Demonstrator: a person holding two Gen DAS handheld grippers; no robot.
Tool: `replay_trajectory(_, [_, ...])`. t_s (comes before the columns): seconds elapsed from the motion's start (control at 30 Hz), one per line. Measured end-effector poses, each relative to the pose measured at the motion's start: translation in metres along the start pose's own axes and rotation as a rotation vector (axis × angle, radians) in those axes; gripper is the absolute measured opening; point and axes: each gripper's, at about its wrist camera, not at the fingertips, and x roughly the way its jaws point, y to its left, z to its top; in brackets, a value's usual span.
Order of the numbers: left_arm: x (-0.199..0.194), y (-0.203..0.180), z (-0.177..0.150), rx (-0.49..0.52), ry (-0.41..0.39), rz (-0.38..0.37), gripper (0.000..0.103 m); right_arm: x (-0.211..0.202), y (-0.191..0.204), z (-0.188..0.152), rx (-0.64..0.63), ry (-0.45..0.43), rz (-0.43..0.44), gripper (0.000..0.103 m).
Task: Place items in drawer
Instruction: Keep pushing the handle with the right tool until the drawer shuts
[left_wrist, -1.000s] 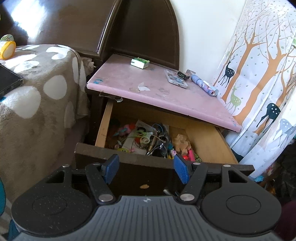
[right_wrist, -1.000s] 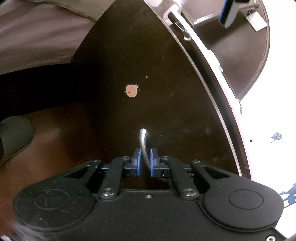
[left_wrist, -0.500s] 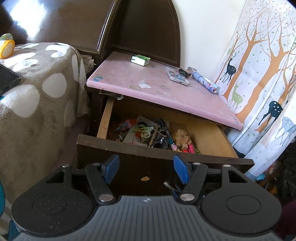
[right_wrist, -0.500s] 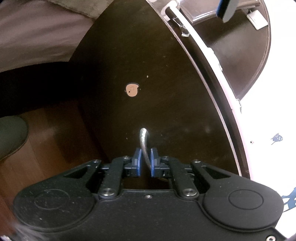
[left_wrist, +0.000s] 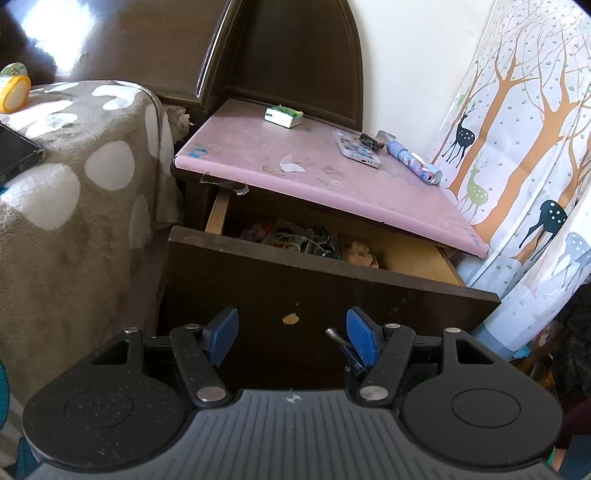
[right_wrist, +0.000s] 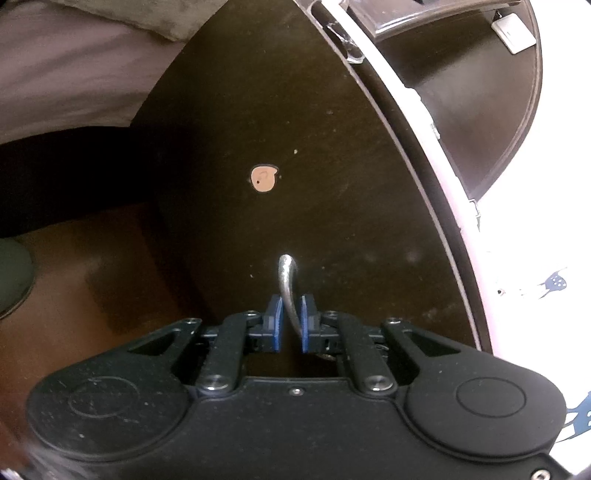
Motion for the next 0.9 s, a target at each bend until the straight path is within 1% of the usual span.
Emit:
replay_trajectory(0.07, [0.001, 0.001, 0.001, -0.003, -0.001, 0.001, 0.064, 0.0, -0.001, 0.0, 0.012, 0.003, 0.007, 0.003])
replay_trajectory(0.27, [0.004, 0.002, 0.002, -0.011, 0.002, 0.005, 0.064, -0.002, 0.002, -0.003, -0.015, -0.008, 0.007, 0.003])
replay_trajectory(0.4, [0.007, 0.001, 0.002, -0.007, 0.008, 0.004, 0.064, 0.001, 0.009, -0.005, -0.05, -0.018, -0.019, 0.004])
replay_trajectory(0.53, [0.008, 0.002, 0.003, -0.011, 0.008, 0.01, 0.064, 0.002, 0.002, -0.004, -0.022, -0.002, 0.007, 0.003])
replay_trajectory(0.9, [0.012, 0.005, 0.004, -0.02, 0.013, 0.019, 0.064, -0.005, 0.008, -0.014, -0.056, -0.048, 0.012, 0.003])
